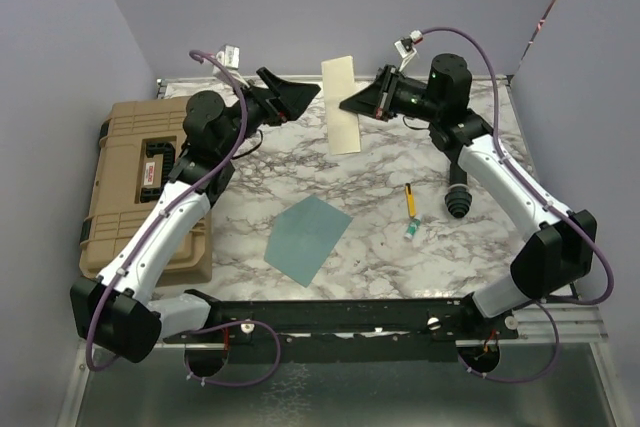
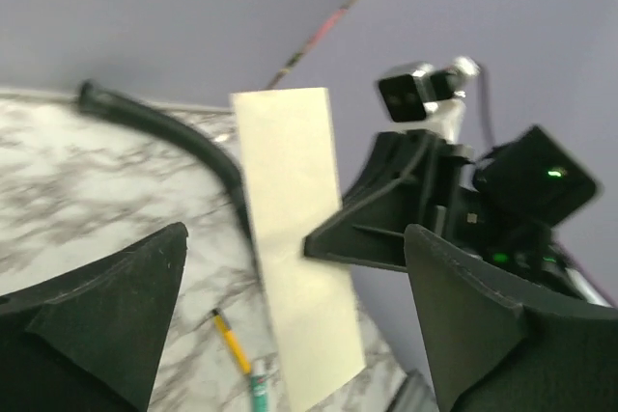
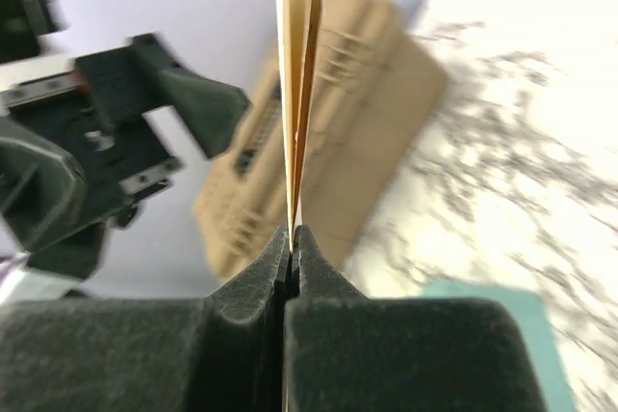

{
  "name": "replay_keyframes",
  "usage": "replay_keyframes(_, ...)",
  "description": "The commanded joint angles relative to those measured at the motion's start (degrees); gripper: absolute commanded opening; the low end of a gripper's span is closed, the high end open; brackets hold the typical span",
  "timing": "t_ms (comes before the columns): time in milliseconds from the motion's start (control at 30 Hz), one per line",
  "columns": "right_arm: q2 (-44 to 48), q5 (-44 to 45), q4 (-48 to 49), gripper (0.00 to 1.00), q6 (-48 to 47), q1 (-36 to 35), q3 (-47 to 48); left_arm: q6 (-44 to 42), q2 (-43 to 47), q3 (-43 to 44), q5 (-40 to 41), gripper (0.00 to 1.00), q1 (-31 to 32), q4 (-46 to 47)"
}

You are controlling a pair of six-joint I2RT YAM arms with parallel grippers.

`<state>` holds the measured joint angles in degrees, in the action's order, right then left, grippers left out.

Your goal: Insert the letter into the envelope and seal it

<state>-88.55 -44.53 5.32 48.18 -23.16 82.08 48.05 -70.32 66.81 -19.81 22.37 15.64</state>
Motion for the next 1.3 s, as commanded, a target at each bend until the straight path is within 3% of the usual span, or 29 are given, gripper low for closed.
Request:
replay_keyframes(0, 3.85, 19.04, -20.38, 0.01, -14.4, 0.22, -5.05, -11.69, 3.71, -3.68, 17.33, 0.98, 0.85, -21.11)
replay_keyframes(67, 4.4, 23.79, -23.14, 0.01, -15.47, 0.22, -7.81, -13.55, 4.33, -3.72, 21.03, 0.99, 1.45, -29.33)
replay_keyframes(200, 5.23, 24.92, -23.42, 0.01, -14.57, 0.22, -14.01, -13.93, 4.58, -4.99, 24.69, 0.99, 5.0, -41.5)
replay_keyframes(433, 7.15, 27.66, -21.87, 0.01, -12.91, 0.26, -20.81, -10.38, -0.68, -13.54, 24.33, 0.99, 16.84, -47.68)
replay_keyframes(667, 7.22, 30.05, -23.76, 0.01, -15.08, 0.22, -20.14, -9.13, -3.1, -14.02, 25.49, 0.99, 21.26, -55.37)
replay_keyframes(1067, 9.58, 22.43, -23.74, 0.01, -13.01, 0.22, -25.67, 9.96, -1.93, -25.1, 25.74, 0.97, 31.11, -58.99)
replay_keyframes(1267, 10.99, 22.15, -22.41, 0.0, -11.15, 0.24, -28.08, 9.32, -3.55, -28.45, 27.18, 0.97, 32.17, -53.33)
